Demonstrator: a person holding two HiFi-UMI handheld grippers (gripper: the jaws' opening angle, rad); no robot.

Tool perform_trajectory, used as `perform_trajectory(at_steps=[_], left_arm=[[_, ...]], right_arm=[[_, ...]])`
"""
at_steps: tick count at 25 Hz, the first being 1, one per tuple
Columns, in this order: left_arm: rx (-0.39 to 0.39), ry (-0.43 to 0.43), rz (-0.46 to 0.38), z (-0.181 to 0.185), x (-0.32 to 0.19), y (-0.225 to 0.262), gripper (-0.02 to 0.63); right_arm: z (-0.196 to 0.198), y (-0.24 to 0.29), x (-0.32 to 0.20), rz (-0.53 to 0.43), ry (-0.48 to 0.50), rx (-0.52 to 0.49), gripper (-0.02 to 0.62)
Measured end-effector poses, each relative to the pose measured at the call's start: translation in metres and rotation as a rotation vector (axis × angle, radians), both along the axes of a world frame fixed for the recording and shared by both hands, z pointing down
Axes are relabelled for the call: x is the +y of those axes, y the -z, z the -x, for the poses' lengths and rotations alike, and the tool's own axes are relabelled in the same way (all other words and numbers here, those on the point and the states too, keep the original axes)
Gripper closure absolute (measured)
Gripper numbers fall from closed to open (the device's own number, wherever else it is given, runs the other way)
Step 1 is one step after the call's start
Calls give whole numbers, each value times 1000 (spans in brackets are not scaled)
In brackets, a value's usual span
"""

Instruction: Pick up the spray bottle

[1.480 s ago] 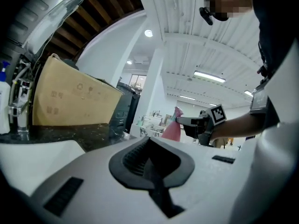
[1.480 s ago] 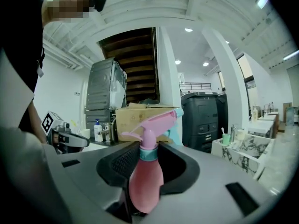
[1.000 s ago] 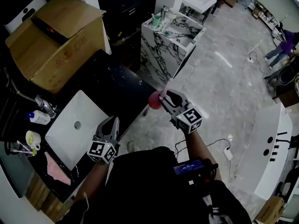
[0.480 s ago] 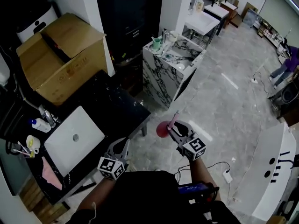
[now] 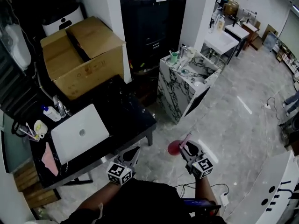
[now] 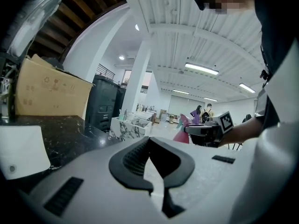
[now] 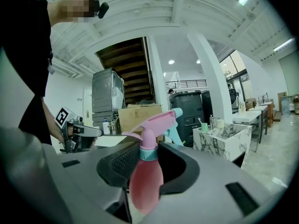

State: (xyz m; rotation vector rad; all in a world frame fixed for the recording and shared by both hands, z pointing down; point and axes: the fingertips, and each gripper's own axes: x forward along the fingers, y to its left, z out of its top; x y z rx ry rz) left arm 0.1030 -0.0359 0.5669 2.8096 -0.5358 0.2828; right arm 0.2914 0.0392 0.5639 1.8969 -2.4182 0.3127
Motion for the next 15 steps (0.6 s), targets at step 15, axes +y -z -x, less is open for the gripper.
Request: perform_trajectory(at_steps=[15], left_arm=[[-12,55,3,-5,54,-5,598]], right_arm=[[4,5,36,-18,115,-24,451]])
